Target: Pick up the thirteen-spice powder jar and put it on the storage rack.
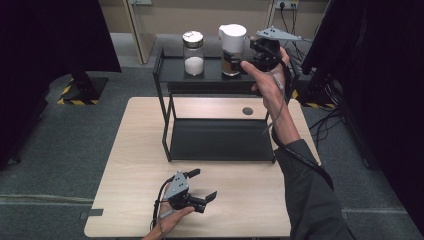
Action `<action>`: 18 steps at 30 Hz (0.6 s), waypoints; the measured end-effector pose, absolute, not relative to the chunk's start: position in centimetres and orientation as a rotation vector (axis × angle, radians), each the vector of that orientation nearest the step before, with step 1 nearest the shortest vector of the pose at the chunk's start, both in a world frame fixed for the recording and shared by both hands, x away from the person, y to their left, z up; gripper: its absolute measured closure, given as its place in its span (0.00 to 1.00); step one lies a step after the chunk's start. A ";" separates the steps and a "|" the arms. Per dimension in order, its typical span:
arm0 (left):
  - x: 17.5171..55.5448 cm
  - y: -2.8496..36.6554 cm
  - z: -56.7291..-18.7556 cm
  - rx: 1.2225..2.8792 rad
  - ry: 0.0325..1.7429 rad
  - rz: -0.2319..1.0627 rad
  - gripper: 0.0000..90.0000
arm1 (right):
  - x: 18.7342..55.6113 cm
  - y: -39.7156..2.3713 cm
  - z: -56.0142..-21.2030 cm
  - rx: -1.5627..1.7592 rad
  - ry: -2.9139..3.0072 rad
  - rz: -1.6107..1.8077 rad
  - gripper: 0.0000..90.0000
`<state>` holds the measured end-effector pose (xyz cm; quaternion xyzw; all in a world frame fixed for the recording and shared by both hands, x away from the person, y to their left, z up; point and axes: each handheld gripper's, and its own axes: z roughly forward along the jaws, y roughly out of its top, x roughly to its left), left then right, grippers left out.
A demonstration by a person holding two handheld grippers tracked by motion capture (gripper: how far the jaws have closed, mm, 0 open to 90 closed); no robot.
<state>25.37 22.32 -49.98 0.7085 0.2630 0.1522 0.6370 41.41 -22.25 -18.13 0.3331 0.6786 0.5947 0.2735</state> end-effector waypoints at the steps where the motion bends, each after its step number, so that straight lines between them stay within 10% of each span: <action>1: 25.4 22.3 -50.0 1.614 0.603 0.346 0.00 | 41.2 -22.4 -18.1 0.891 1.825 1.599 0.01; 18: 25.3 22.3 -50.0 1.611 0.607 0.349 0.00 | 38.0 -24.4 -19.2 0.808 1.849 1.629 0.01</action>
